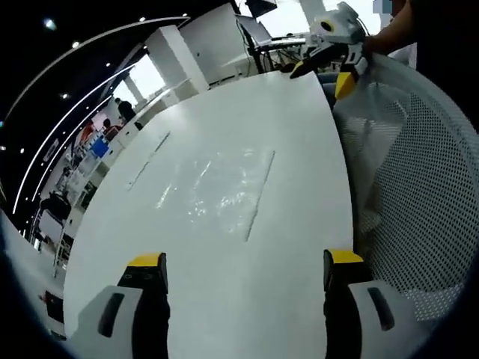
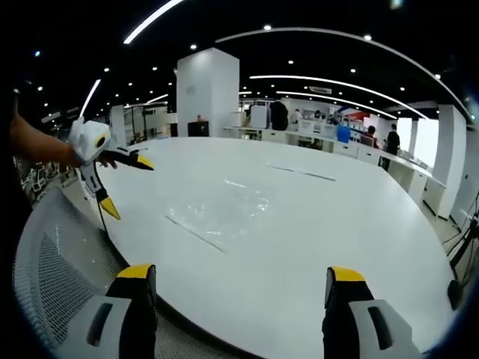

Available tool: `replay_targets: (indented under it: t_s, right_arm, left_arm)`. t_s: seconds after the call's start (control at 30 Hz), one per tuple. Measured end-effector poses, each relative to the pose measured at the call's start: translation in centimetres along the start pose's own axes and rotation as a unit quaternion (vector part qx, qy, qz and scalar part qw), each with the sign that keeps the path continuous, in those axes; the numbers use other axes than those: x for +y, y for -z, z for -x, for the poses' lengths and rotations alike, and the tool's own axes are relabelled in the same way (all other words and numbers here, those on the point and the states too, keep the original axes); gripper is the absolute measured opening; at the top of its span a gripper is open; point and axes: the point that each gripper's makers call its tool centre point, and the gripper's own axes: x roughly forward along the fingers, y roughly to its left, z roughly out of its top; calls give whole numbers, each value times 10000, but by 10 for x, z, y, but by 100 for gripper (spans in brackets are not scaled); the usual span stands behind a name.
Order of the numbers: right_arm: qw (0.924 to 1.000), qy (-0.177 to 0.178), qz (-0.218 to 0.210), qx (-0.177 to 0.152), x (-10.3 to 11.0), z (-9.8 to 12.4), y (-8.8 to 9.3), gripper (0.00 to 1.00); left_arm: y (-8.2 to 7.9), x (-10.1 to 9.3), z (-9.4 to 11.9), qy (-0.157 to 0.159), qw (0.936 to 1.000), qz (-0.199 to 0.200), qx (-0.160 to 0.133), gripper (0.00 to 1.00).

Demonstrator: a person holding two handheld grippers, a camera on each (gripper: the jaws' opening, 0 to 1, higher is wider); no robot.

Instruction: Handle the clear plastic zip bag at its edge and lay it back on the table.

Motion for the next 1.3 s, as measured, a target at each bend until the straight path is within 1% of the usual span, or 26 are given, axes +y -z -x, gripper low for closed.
replay_targets:
  t_s: [0.3,0.33,0.4,0.43,0.5,0.7,0.83,0.93,1.07,1.23,1.3]
  right_arm:
    - [10000,28,-6,-6,-4,-1,1,93]
    - [10000,29,-7,-5,-4,-1,1,93]
    - [10000,17,-7,12,-3,-1,2,93]
    - [10000,11,-5,21,-3,-1,2,93]
    - [10000,11,0,29,-3,-1,2,93]
    - [10000,43,8,61,-4,-1,3,92]
    - [9999,62,22,81,-4,-1,3,92]
    - [9999,80,37,112,-4,-1,4,92]
    - [9999,84,42,142,-5,-1,5,92]
    - [9998,57,55,170,-4,-1,6,92]
    - [9998,45,54,176,-4,-1,6,92]
  left_arm:
    - [-1,6,-8,230,9984,-511,123,83]
    - [-2,6,-9,261,9979,-573,125,82]
    - [-3,4,-10,384,9968,-685,140,76]
    - [-3,4,-11,412,9961,-761,152,75]
    - [-3,5,-13,459,9949,-883,156,77]
    - [-5,8,-17,603,9915,-1139,151,77]
    - [-6,11,-21,712,9879,-1367,183,76]
    - [-10,10,-22,833,9843,-1549,135,74]
    - [-13,8,-26,1064,9769,-1851,115,74]
    - [-14,10,-27,1186,9724,-2007,82,72]
    - [-12,11,-28,1267,9696,-2093,80,72]
